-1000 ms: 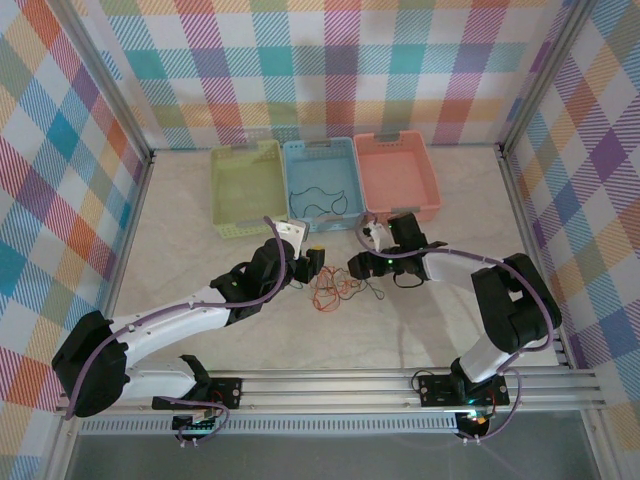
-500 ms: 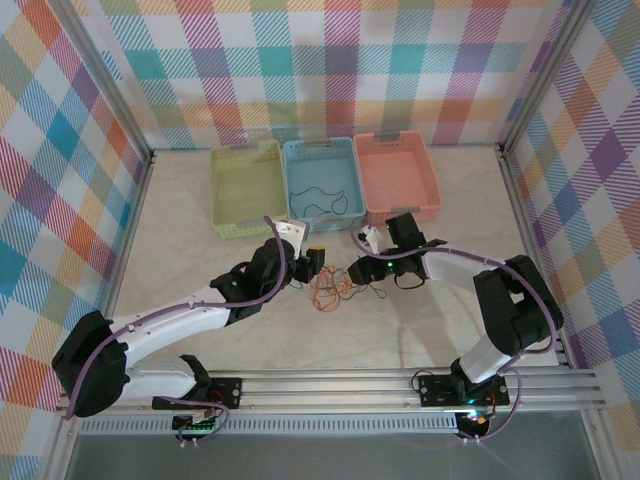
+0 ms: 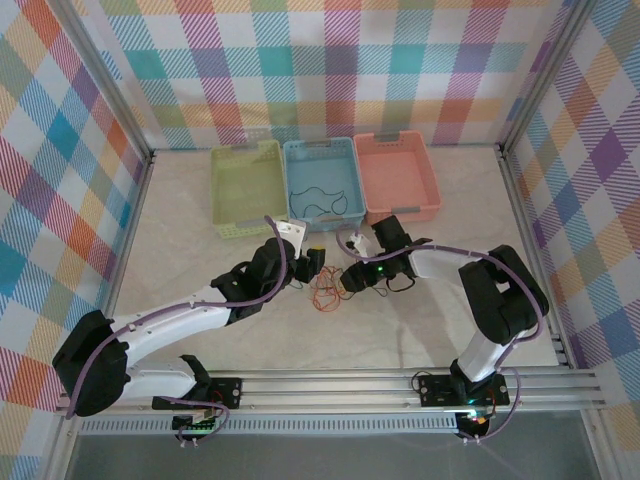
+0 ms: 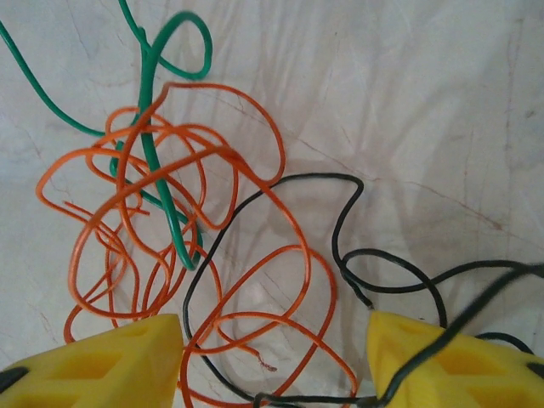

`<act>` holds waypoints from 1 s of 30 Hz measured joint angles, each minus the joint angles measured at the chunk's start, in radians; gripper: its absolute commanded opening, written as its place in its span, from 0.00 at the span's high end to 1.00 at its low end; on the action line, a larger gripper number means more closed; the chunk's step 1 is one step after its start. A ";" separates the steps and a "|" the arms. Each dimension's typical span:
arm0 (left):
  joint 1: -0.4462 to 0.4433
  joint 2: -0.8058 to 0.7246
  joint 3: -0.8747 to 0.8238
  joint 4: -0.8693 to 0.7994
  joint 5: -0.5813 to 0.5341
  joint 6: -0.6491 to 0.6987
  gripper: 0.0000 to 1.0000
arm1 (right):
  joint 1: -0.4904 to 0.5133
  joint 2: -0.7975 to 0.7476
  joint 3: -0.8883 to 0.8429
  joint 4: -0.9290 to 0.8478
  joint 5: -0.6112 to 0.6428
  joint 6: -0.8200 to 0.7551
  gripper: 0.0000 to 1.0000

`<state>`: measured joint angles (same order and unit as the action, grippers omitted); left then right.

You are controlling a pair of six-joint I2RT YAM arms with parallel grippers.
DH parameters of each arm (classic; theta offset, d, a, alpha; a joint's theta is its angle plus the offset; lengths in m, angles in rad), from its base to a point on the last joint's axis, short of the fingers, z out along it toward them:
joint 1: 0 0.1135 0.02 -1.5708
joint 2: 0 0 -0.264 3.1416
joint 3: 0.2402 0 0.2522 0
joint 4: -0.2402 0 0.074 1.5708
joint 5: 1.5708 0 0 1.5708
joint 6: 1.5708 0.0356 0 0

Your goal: Untangle the cables

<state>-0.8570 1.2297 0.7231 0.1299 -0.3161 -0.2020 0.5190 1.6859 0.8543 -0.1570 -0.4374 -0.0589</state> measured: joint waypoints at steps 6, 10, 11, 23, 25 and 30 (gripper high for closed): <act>0.000 0.000 0.001 0.000 0.000 0.000 0.39 | 0.002 0.009 0.013 -0.011 0.019 -0.002 0.59; 0.000 0.000 0.002 0.000 0.000 0.000 0.39 | 0.002 0.009 0.013 -0.014 0.027 -0.002 0.65; 0.000 0.000 0.002 0.000 0.000 0.000 0.39 | 0.002 0.009 0.013 -0.014 0.029 -0.002 0.67; 0.000 0.005 0.009 -0.001 0.000 0.000 0.39 | 0.002 -0.042 0.007 -0.001 0.030 -0.002 0.56; 0.000 0.005 0.009 -0.001 0.000 0.000 0.39 | 0.002 -0.064 0.003 0.006 0.034 0.000 0.60; 0.000 0.005 0.009 -0.001 0.000 0.000 0.39 | 0.002 -0.079 -0.004 0.014 0.044 -0.002 0.63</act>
<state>-0.8570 1.2350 0.7319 0.1287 -0.3161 -0.2020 0.5205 1.6066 0.8505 -0.1432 -0.3935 -0.0612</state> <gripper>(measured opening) 0.610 0.365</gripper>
